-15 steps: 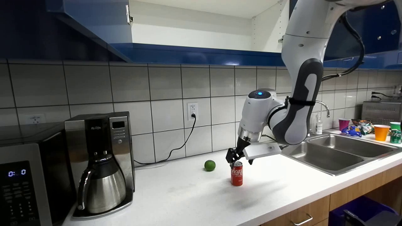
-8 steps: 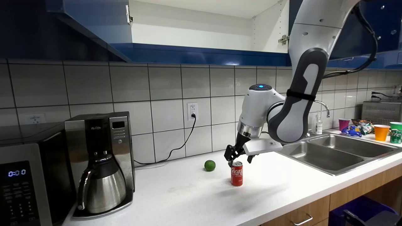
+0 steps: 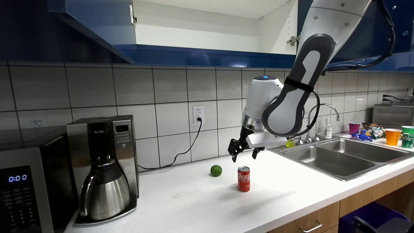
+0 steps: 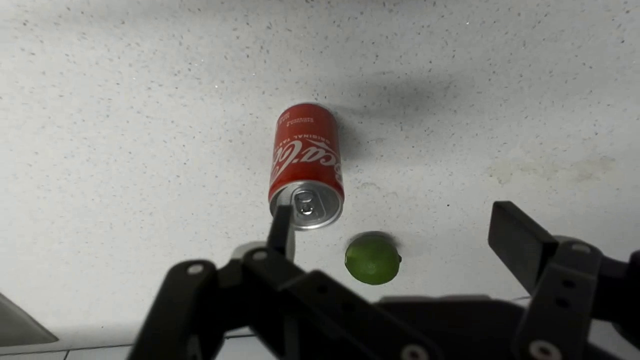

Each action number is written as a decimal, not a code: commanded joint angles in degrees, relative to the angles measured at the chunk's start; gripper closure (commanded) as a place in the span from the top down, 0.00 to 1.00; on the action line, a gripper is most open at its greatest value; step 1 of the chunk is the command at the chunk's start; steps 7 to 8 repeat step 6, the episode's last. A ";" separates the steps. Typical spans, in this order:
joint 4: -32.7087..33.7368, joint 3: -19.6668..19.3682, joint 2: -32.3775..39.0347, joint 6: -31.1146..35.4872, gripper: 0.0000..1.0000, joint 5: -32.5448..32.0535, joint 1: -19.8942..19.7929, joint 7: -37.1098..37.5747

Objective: Remove the can from the top cupboard

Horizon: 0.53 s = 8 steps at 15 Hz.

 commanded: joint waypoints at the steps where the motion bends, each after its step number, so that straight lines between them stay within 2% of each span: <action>1: -0.04 -0.01 0.09 0.05 1.00 -0.05 0.00 0.03; 8: -0.05 -0.04 0.81 0.13 1.00 -0.05 0.01 0.03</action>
